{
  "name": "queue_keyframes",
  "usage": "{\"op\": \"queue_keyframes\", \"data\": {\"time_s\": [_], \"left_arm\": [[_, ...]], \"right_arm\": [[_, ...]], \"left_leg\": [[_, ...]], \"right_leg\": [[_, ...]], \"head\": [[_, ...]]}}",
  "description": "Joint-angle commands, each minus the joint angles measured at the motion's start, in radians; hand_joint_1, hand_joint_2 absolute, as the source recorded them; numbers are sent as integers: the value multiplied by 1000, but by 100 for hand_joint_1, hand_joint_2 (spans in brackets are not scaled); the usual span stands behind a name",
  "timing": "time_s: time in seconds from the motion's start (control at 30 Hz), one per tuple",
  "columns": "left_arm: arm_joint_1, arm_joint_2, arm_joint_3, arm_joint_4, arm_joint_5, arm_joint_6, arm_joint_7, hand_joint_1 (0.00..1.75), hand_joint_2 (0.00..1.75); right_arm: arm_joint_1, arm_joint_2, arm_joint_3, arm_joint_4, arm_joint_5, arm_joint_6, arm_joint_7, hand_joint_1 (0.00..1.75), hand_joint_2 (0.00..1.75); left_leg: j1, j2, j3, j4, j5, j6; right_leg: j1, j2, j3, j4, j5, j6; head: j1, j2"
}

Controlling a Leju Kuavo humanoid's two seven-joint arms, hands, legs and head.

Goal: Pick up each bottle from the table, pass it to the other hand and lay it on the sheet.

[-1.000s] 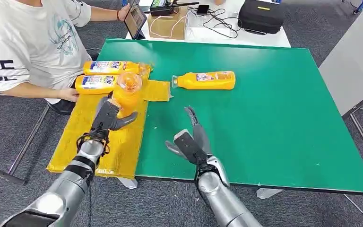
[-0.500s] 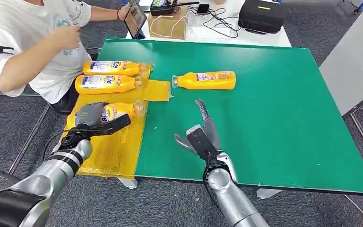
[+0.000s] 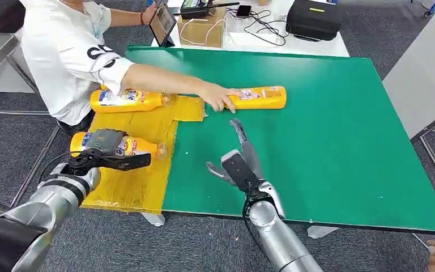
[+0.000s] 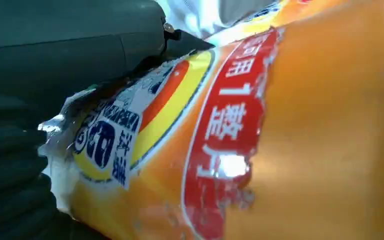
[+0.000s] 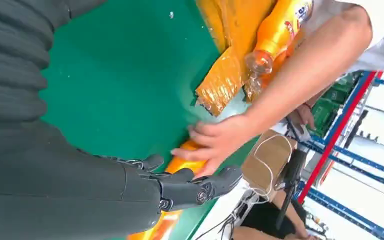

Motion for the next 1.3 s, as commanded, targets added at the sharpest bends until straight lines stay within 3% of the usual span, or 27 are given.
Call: {"op": "queue_keyframes", "data": {"time_s": [0.03,0.4,0.73,0.77,0.9,1.03,1.13,1.3], "left_arm": [[-22,11,-89,91,-24,-17,27,0,175],[-13,13,-74,87,-27,21,12,0,175],[8,2,49,65,64,110,-97,0,175],[47,-7,174,28,188,202,-220,0,0],[126,-45,364,-24,363,288,-434,0,0],[204,-91,483,-101,518,216,-611,0,0],[265,-107,488,-234,636,124,-628,0,0],[277,-110,484,-276,694,94,-628,0,0]], "right_arm": [[-52,-22,30,55,13,9,3,0,175],[-53,-28,28,52,15,11,8,0,175],[-59,-34,27,64,20,17,15,0,175],[-59,-39,29,74,33,9,24,0,175],[-33,-56,25,70,54,-5,46,0,175],[-4,-83,21,67,86,-10,73,0,175],[3,-97,15,78,106,-3,91,0,175],[0,-100,13,87,119,-5,102,0,175]], "left_leg": [[2,2,9,0,-4,-2],[1,2,8,0,-3,-1],[1,2,7,0,-2,-1],[1,2,6,-1,-2,-1],[2,2,10,0,-4,-1],[0,-1,8,-2,-2,-1],[0,-1,8,-1,-2,-1],[1,0,7,1,-3,-1]], "right_leg": [[2,1,8,0,-3,-3],[2,1,7,0,-2,-2],[1,1,6,0,-2,-2],[1,1,5,0,-1,-1],[2,1,9,0,-3,-2],[0,-2,8,-2,-3,-1],[1,-2,8,-2,-3,-1],[1,-2,7,-1,-3,-2]], "head": [[1,0],[1,0],[1,0],[0,0],[0,0],[0,0],[1,0],[1,0]]}}
